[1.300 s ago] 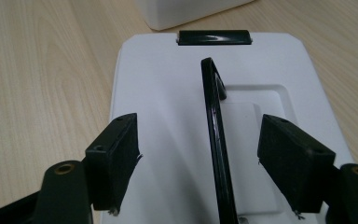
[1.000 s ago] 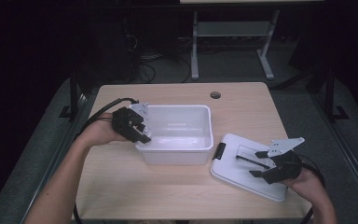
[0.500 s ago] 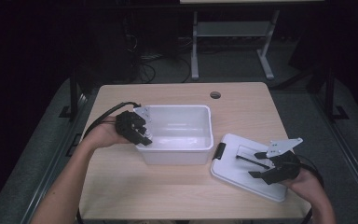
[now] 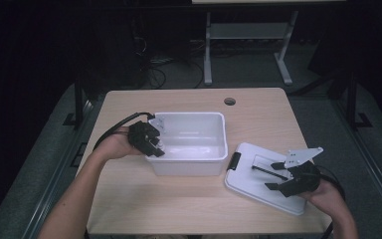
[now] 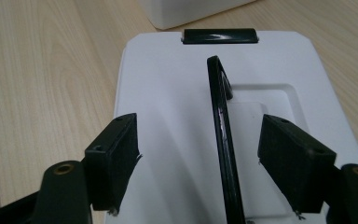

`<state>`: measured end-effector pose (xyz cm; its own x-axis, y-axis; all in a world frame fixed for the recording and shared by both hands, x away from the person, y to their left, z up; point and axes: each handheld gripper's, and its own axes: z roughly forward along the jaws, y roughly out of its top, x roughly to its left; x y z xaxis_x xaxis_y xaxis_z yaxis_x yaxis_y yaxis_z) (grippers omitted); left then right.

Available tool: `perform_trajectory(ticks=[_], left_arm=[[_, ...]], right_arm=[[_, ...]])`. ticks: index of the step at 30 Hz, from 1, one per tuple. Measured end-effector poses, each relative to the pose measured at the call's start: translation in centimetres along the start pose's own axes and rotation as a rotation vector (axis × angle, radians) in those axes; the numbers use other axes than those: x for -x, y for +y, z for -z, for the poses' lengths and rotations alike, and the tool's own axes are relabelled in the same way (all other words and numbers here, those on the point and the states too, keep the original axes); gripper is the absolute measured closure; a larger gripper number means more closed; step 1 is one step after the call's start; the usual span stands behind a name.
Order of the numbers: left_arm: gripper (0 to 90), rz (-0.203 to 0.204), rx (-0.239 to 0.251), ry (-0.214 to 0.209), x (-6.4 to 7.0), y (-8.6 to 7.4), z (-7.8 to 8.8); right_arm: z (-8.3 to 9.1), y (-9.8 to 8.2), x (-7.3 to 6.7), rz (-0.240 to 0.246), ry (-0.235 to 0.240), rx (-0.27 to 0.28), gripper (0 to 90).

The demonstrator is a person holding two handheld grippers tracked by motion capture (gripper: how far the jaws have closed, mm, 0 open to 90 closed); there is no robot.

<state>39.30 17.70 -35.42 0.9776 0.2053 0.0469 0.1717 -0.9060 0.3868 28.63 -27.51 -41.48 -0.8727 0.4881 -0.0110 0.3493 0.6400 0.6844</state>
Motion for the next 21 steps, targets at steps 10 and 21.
perform_trajectory(ticks=[10,21], left_arm=[[59.1,0.010,0.002,0.001,-0.04,-0.11,0.19],[60.1,0.000,0.002,0.014,0.16,0.03,0.75]], right_arm=[[0.01,0.12,-0.12,-0.004,0.004,0.003,27.9],[-0.06,0.27,-0.23,0.004,0.003,0.002,27.6]])
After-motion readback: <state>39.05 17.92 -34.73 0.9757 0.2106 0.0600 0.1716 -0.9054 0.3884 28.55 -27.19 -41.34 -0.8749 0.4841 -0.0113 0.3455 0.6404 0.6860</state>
